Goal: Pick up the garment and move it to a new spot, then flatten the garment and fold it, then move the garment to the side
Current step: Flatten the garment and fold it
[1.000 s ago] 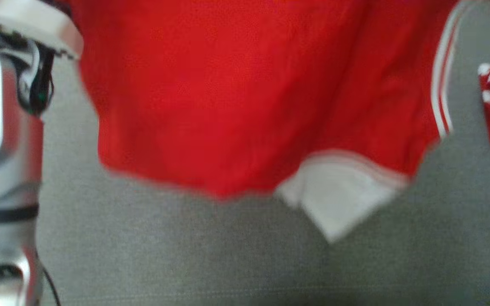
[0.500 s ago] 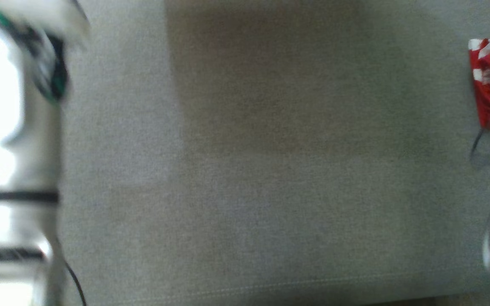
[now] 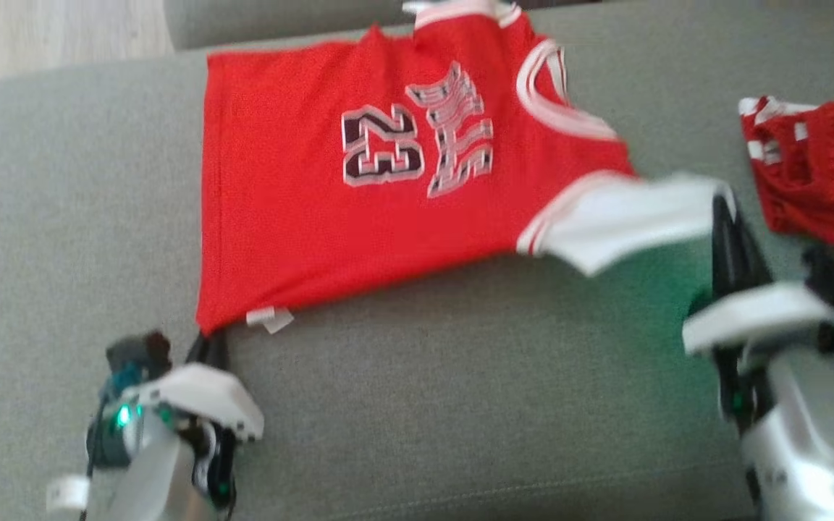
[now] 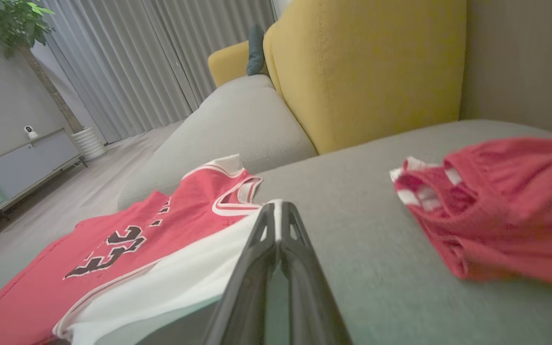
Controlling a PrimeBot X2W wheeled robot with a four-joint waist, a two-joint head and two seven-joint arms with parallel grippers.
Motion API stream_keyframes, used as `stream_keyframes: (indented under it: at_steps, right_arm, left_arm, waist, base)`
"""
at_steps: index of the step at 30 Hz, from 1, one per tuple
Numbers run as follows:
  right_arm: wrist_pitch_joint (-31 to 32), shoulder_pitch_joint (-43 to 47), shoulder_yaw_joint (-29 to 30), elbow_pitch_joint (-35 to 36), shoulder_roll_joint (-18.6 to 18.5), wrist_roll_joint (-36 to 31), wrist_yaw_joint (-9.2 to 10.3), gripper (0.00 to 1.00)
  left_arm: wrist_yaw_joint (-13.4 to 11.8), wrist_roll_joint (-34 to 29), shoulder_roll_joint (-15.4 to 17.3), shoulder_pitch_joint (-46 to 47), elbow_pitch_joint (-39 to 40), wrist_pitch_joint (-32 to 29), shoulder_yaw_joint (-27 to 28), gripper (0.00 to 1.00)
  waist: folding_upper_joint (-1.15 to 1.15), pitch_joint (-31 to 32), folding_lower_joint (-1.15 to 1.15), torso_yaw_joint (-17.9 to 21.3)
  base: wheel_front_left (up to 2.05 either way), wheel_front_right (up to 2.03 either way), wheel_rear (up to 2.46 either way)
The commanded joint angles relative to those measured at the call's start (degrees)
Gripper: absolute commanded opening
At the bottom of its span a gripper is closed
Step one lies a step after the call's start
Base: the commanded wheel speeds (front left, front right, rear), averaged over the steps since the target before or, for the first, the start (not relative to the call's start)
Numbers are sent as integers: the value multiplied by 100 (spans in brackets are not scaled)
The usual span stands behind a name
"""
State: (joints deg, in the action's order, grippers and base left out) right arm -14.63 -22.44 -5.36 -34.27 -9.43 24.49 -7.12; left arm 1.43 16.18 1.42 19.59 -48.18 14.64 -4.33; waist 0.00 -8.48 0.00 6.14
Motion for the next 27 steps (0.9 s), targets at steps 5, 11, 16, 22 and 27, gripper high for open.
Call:
stream_keyframes:
  at_steps: [5, 11, 16, 22, 27]
  right_arm:
    - [-1, 875, -79, 423, -100, 244, -36, 0]
    - [217, 1641, 26, 955, -139, 343, -36, 0]
    - [343, 1370, 185, 1342, -101, 144, -36, 0]
    - [433, 517, 142, 1299, -46, -161, -36, 0]
    - [425, -342, 79, 816, 17, -448, -36, 0]
  left_arm:
    - [-169, 336, 148, -719, 479, 35, 56, 0]
    - [-366, 484, 147, -1231, 1061, 35, -84, 0]
    - [-412, 355, 146, -933, 1480, 36, -224, 0]
    - [-361, 187, 146, -262, 1501, 36, -316, 0]
    - [-302, 52, 146, 423, 1208, 36, -386, 0]
  waist:
    - [0, 538, 0, 11]
    - [0, 565, 0, -89]
    - [0, 278, 0, -180]
    - [0, -142, 0, -251]
    - [0, -498, 0, -351]
  base:
    - [0, 0, 0]
    - [0, 0, 0]
    - [0, 0, 0]
    - [0, 0, 0]
    - [0, 0, 0]
